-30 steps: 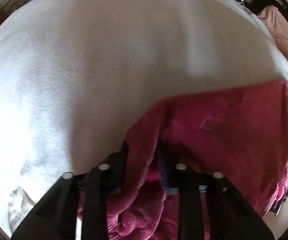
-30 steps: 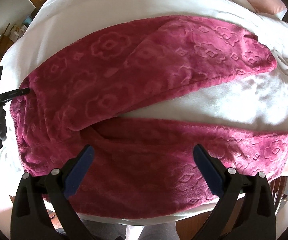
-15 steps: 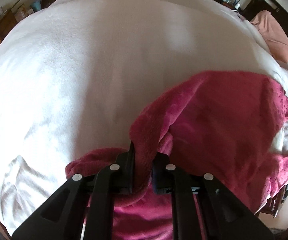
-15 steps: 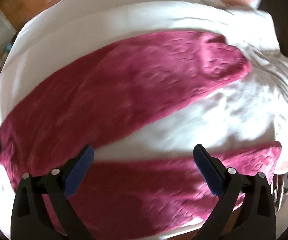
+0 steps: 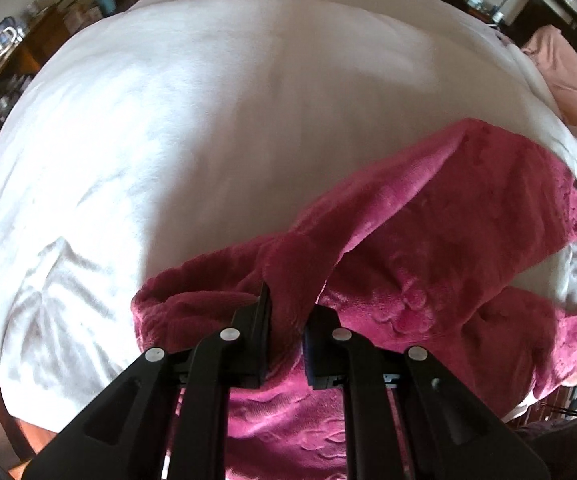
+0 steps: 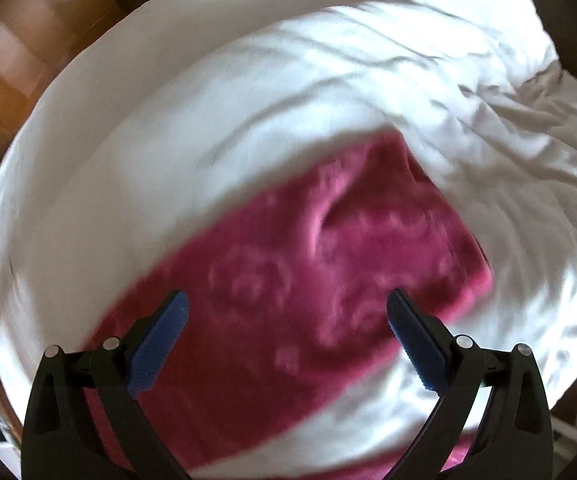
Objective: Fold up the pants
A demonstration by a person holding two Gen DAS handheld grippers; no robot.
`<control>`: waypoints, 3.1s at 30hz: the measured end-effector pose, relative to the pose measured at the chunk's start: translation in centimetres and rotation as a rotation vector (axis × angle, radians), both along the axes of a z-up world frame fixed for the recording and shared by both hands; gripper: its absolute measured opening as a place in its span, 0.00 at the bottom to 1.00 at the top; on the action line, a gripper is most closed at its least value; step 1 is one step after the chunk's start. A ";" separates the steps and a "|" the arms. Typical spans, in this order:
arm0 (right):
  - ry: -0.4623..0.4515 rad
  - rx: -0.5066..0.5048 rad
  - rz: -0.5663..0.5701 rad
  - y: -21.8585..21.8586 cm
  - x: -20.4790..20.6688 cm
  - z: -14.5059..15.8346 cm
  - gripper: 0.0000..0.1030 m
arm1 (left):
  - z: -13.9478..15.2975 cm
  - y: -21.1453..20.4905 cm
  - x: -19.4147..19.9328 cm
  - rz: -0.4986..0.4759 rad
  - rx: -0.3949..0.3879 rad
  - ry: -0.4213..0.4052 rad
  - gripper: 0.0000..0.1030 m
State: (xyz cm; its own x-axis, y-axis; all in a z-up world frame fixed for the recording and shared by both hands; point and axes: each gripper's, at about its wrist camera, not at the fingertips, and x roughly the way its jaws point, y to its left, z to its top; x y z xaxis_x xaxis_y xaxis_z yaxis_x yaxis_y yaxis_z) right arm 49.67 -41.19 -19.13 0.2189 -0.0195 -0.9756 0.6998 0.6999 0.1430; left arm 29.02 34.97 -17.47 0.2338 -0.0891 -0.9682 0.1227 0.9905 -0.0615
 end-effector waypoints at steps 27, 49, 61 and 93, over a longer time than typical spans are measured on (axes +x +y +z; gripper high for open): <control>0.239 0.138 -0.135 -4.6 5.7 -5.8 0.08 | 1.2 -1.9 -2.0 0.079 0.035 -0.029 0.11; -0.112 0.019 -0.331 -1.3 -21.2 11.3 0.05 | 6.4 3.4 -4.2 -0.136 0.010 -0.212 0.11; -0.144 -0.088 -0.421 0.3 -33.4 11.7 0.00 | 6.2 6.3 -10.5 -0.224 -0.015 -0.212 0.11; -0.348 0.197 -0.507 -3.3 -35.4 -1.3 0.18 | 3.8 3.5 -11.5 -0.273 0.129 -0.096 0.11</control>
State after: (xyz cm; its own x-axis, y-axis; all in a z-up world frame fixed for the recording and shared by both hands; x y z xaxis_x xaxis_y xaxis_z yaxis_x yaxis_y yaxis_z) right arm 14.22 -44.53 -20.44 0.5336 -0.0318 -0.8451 0.8264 0.2317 0.5131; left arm 17.55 38.44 -13.71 0.3094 -0.0388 -0.9501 0.3843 0.9190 0.0877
